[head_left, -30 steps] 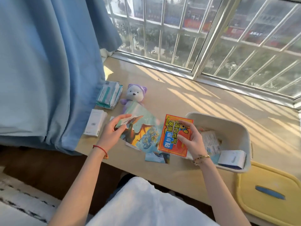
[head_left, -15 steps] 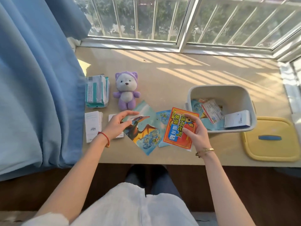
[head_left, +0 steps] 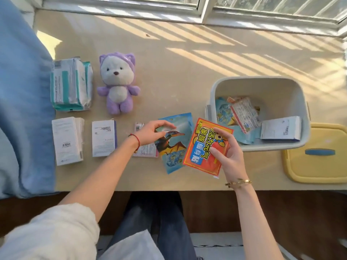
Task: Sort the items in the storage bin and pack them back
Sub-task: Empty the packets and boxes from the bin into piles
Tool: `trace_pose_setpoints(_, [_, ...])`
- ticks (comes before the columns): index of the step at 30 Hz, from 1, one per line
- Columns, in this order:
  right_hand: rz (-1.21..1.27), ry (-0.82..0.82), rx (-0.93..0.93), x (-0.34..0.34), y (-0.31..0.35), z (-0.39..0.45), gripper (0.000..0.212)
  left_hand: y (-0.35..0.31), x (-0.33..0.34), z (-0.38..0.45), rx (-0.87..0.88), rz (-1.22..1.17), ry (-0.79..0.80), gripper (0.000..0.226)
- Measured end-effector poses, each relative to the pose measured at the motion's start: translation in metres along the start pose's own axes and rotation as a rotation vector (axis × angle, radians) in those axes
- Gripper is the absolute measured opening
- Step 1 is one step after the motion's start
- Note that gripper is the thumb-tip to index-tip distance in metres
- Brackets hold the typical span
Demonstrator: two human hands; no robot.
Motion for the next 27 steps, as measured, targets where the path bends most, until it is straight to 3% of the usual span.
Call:
trace_pose_setpoints(7, [0.020,0.015,0.023,-0.004,-0.006,0.022,0.046,0.007,0.013,0.041,0.026,0.124,-0.056,0.035])
trace_pose_setpoints(12, [0.014,0.032,0.027,0.004,-0.005,0.028,0.047,0.019,0.003,0.035,0.125,0.327,-0.266,0.039])
trace_pose_setpoints(21, [-0.101,0.221,0.074,0.063,-0.028,0.050,0.048,0.047,-0.036,-0.065,0.034,0.419,-0.641,0.032])
trace_pose_setpoints(27, [-0.301,0.310,0.084,0.133,-0.080,0.078,0.052,0.083,-0.054,-0.125,-0.088,0.500,-0.773,0.032])
Point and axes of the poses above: each hand's wrist, its own z-axis towards the middle knuckle, its own x-axis out of the palm, y = z × x, the point moved 1 cm from there along z, towards the middle knuckle, and after that the axes turned 11 degrees about z, right-handed, at the moved point
